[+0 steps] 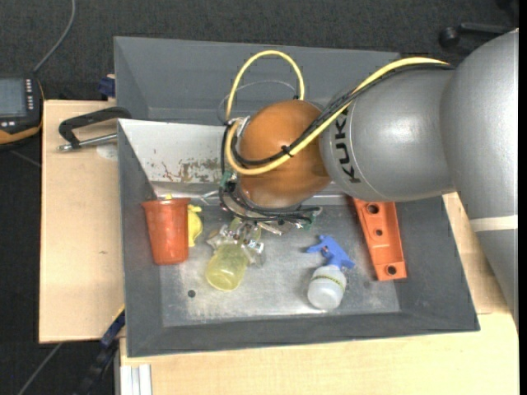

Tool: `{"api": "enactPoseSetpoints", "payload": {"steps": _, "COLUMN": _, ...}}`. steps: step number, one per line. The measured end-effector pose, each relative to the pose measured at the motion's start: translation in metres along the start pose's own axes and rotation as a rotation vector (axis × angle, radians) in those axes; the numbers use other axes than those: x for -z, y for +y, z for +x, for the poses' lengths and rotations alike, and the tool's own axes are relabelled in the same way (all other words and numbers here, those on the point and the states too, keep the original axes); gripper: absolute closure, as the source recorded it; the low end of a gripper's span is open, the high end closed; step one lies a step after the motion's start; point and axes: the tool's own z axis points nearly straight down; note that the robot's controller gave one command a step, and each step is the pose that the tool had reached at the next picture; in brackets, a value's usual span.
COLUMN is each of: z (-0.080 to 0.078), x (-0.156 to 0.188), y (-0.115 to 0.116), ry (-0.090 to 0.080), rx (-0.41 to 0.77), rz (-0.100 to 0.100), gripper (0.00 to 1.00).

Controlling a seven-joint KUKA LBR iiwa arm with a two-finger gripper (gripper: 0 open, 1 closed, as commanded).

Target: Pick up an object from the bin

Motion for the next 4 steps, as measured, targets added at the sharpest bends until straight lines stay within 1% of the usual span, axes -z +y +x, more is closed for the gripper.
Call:
{"api": "enactPoseSetpoints", "payload": {"steps": 1, "z": 0.0, "x": 0.003, "y": 0.0, "ry": -0.001, "rx": -0.001, "rz": 0.0, "gripper": 1.0}}
{"api": "enactPoseSetpoints", "payload": {"steps": 2, "z": 0.0, "x": 0.015, "y": 0.002, "ry": 0.001, "rx": -0.001, "rz": -0.004, "gripper": 1.0}}
{"api": "enactPoseSetpoints", "payload": {"steps": 3, "z": 0.0, "x": 0.037, "y": 0.002, "ry": 0.001, "rx": -0.001, "rz": -0.005, "gripper": 1.0}}
{"api": "enactPoseSetpoints", "payload": {"steps": 4, "z": -0.001, "x": 0.061, "y": 0.001, "ry": -0.004, "rx": -0.001, "rz": 0.0, "gripper": 1.0}}
